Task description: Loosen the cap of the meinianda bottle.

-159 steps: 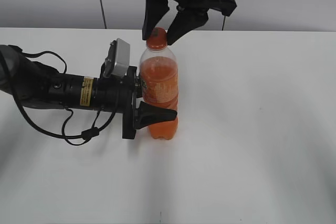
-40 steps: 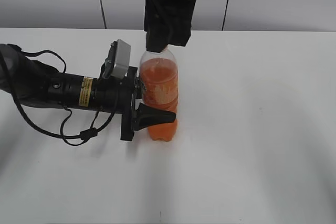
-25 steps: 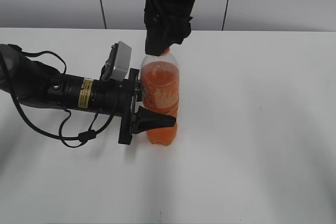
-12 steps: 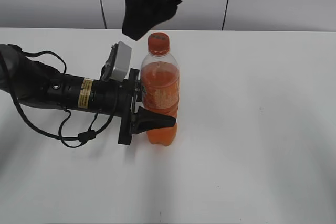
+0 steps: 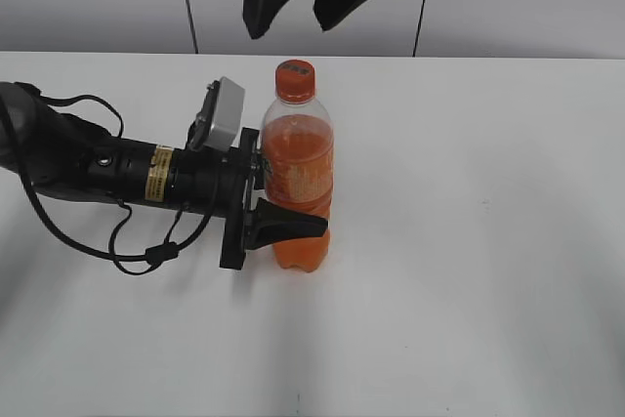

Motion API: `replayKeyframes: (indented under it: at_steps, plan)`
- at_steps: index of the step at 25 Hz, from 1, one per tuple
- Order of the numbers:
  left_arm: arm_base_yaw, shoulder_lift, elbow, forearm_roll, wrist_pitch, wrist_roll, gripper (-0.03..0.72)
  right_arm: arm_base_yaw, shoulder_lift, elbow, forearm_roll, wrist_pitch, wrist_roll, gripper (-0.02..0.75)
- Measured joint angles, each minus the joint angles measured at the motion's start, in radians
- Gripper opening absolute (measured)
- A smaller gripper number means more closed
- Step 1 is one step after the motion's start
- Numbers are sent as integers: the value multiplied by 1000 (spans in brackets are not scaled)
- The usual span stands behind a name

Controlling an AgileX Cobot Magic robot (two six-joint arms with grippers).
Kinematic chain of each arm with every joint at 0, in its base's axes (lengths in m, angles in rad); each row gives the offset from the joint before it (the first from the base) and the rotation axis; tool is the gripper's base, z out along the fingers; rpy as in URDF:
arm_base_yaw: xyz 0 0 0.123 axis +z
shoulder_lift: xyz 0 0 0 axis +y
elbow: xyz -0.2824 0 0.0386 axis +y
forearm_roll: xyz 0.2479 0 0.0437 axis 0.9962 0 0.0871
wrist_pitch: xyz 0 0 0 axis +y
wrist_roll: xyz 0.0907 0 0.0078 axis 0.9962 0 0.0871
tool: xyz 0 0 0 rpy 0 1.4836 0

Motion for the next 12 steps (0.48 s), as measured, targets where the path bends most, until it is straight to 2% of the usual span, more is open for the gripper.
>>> replayKeyframes:
  at_steps: [5,12]
  plan:
    - [0,0,0,-1,0,0,408,0,15,0,-4,0,157,486]
    - [0,0,0,-5,1,-1,408,0,40,9,-3,-1,214,486]
